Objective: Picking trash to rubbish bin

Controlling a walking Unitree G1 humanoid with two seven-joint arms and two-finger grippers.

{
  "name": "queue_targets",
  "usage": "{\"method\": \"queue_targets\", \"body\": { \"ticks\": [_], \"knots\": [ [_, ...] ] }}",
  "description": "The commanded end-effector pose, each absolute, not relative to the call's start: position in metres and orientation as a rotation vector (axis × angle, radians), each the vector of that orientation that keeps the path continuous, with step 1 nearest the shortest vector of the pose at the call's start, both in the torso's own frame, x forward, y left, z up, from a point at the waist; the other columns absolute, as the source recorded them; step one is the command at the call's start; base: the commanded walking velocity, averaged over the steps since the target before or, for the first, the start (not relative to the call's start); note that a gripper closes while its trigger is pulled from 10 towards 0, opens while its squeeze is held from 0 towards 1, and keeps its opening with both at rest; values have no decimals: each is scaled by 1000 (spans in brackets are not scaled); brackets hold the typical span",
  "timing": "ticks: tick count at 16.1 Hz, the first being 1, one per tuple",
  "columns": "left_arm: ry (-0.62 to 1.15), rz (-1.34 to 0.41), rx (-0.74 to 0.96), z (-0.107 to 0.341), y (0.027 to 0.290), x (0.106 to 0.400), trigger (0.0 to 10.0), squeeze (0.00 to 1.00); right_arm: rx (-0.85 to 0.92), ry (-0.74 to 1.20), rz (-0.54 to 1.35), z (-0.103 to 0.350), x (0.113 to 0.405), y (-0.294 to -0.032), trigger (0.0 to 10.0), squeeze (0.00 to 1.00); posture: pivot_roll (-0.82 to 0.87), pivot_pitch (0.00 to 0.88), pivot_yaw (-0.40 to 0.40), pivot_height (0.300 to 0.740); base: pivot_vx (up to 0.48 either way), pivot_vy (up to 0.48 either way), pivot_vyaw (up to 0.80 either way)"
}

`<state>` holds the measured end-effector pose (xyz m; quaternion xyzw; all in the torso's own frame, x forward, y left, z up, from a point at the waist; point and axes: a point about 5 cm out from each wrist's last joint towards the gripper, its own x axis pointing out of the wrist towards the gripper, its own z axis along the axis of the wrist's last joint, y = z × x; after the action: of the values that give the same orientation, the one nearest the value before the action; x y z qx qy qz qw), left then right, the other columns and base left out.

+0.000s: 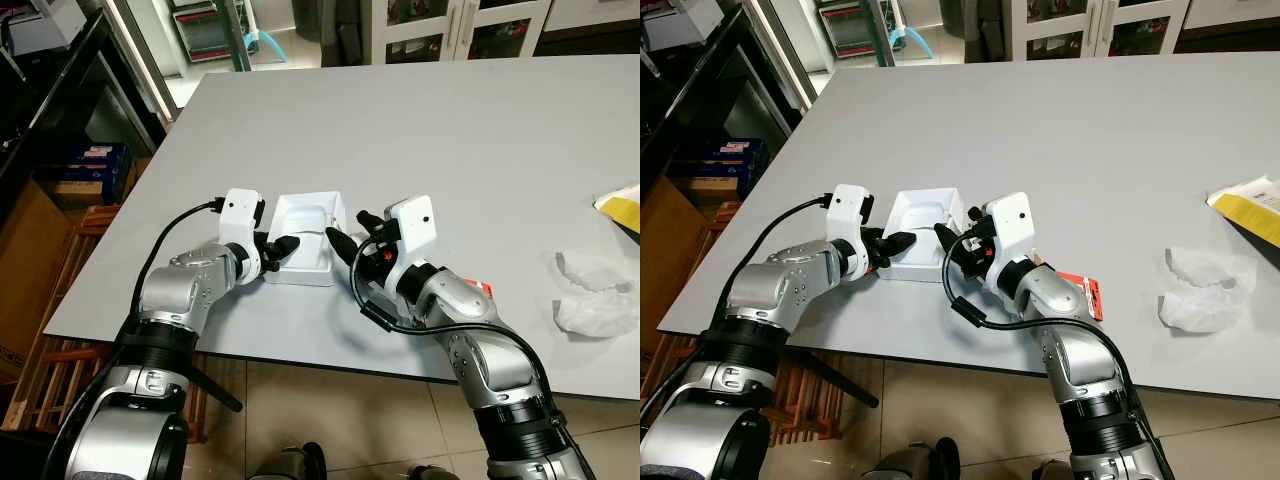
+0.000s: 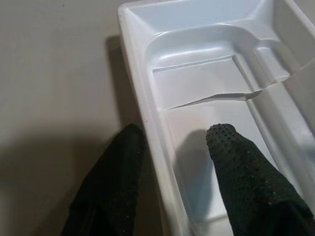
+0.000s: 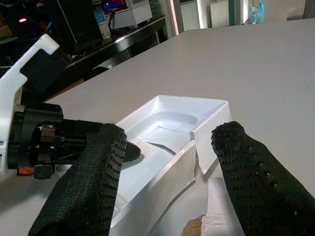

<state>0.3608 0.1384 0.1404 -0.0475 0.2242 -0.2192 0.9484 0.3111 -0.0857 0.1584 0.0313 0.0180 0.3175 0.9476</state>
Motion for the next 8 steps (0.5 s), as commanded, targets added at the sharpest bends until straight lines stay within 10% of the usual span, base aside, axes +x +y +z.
{"method": "queue_targets", "body": {
  "ticks": [1,8],
  "knots": [
    [455,-428,-80,140,142,360,0,0,67,43,657,157,309,-81,10000,0,-19,136,174,740,0,0,0],
    [439,-426,-54,142,140,362,0,0,70,45,650,156,309,-81,10000,0,-20,134,179,740,0,0,0]
  ]
}}
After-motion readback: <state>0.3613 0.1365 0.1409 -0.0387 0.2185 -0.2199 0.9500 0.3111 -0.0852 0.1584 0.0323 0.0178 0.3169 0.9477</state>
